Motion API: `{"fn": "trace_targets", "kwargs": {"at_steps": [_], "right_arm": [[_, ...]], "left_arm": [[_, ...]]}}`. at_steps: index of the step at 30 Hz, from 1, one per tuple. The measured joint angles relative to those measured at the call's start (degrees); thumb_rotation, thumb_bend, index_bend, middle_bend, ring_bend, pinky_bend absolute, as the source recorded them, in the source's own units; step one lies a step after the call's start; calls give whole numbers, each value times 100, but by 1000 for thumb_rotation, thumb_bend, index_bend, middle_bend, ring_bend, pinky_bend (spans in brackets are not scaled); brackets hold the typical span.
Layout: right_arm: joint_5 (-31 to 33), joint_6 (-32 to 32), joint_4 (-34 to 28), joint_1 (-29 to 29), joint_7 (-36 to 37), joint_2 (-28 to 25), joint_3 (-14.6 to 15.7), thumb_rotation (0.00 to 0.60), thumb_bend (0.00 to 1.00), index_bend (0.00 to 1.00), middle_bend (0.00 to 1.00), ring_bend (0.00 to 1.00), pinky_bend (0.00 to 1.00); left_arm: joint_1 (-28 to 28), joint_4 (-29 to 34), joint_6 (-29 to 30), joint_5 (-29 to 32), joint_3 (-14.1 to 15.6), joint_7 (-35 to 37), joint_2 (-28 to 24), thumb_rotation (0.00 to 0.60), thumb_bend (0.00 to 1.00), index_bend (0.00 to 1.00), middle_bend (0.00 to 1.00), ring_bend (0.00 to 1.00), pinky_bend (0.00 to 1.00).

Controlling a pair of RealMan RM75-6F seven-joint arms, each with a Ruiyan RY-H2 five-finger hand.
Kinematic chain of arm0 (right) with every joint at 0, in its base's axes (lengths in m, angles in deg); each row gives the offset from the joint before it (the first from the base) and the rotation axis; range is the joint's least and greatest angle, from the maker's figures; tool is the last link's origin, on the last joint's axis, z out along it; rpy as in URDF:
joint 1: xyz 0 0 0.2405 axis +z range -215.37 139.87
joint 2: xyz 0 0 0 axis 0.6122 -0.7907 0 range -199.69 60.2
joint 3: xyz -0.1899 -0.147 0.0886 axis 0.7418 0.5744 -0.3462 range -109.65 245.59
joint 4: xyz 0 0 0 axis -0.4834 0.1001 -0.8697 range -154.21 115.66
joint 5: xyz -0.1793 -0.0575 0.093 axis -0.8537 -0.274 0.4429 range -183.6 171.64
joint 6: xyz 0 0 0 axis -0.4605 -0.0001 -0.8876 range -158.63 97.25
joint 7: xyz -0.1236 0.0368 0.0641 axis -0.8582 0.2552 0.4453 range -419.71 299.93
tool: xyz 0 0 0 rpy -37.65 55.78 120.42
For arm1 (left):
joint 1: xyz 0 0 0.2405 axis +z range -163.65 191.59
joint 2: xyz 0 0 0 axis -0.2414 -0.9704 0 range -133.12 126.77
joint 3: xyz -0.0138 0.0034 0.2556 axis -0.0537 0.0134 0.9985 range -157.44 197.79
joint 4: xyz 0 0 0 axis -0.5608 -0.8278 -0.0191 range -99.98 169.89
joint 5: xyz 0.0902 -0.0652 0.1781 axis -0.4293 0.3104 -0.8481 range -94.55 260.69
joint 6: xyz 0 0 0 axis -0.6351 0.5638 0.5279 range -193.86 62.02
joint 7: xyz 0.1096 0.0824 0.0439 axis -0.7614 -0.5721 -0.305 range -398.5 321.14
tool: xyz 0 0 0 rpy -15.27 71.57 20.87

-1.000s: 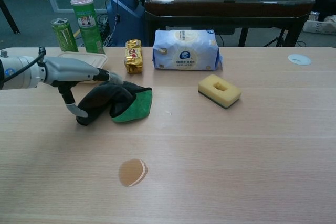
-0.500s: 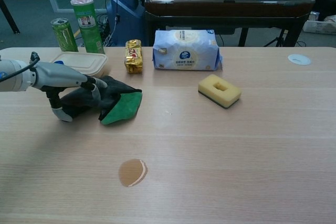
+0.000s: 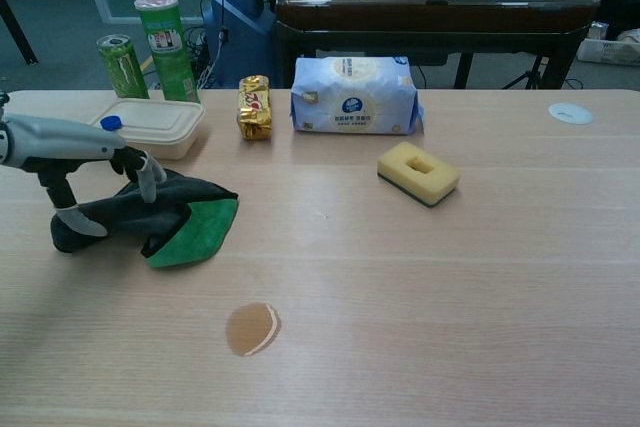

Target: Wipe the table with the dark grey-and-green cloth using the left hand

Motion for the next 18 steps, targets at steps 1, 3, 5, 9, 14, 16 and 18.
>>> {"fn": "trace_targets", "kwargs": {"at_steps": [1, 3, 5, 9, 14, 16, 18], "right_arm": [[5, 5, 1, -7, 3, -3, 2, 600, 99, 269, 281, 224, 289], [9, 16, 4, -18, 7, -5, 4, 600, 99, 269, 281, 224, 289], [12, 28, 10, -32, 14, -7, 8, 600, 100, 269, 281, 224, 289], [30, 41, 19, -53, 27, -6, 12, 600, 99, 269, 281, 224, 289], [39, 75, 20, -83, 31, -10, 15, 600, 100, 269, 281, 224, 289], [47, 76, 18, -92, 29, -12, 19, 600, 100, 268, 281, 224, 289], [54, 70, 15, -96, 26, -14, 22, 600, 99, 268, 281, 224, 289]], "left_arm": [[23, 44, 92, 105, -61, 8, 15, 600, 203, 233, 136, 187, 164], [41, 75, 142, 248, -131, -1, 55, 600, 202, 210, 136, 180, 164], [56, 66, 200, 341, -187, -69, 151, 600, 203, 191, 135, 154, 165], [39, -91, 395, 425, -221, -400, 464, 600, 200, 182, 79, 76, 164], [-62, -486, 289, 475, -204, -629, 823, 600, 169, 184, 20, 15, 164], [-95, -657, 270, 461, -176, -737, 947, 600, 168, 187, 17, 14, 164], [-118, -810, 253, 448, -142, -839, 1051, 600, 168, 198, 17, 14, 164]]}}
